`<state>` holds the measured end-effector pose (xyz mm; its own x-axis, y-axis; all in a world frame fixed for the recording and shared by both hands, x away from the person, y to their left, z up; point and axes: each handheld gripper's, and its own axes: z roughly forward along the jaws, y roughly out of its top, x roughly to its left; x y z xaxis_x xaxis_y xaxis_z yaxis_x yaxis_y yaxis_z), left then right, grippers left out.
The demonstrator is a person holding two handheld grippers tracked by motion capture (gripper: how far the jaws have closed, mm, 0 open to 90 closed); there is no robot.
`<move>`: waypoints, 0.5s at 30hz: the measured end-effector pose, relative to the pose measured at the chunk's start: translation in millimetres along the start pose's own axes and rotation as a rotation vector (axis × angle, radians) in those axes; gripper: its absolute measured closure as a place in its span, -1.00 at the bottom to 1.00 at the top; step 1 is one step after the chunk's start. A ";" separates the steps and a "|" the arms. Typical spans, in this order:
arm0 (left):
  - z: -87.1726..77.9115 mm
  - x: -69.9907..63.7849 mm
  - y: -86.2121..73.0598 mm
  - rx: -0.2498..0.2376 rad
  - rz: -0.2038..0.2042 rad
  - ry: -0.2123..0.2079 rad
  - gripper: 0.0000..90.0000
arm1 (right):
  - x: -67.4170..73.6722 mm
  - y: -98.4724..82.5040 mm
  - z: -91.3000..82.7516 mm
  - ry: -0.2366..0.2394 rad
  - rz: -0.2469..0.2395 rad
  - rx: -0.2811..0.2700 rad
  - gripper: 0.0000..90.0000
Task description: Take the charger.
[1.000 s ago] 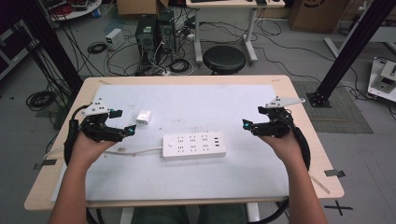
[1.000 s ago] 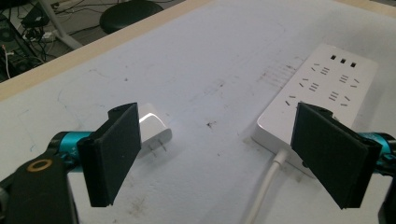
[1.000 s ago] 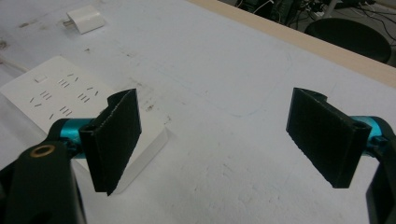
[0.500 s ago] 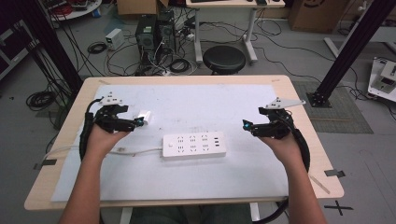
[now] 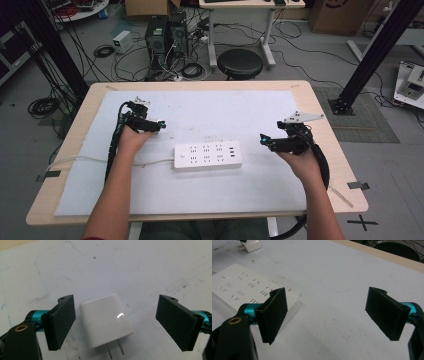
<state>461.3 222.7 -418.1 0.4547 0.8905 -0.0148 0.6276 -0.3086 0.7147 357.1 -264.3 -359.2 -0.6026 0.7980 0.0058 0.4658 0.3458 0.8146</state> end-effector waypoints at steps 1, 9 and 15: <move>2.7 0.3 -1.1 0.009 0.002 -0.003 -0.64 | 0.1 -0.3 -0.4 -0.002 0.007 0.003 -0.60; 9.5 3.7 -6.1 0.028 -0.026 0.002 -0.60 | 1.3 2.3 -1.9 -0.012 -0.002 -0.001 -0.60; 10.0 5.0 -7.5 0.029 -0.029 -0.002 -0.52 | 3.0 4.0 -1.6 -0.012 -0.011 0.000 -0.60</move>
<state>465.1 226.1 -430.5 0.4371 0.8986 -0.0371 0.6587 -0.2918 0.6935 356.1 -261.3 -355.1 -0.5998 0.8001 -0.0102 0.4595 0.3548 0.8143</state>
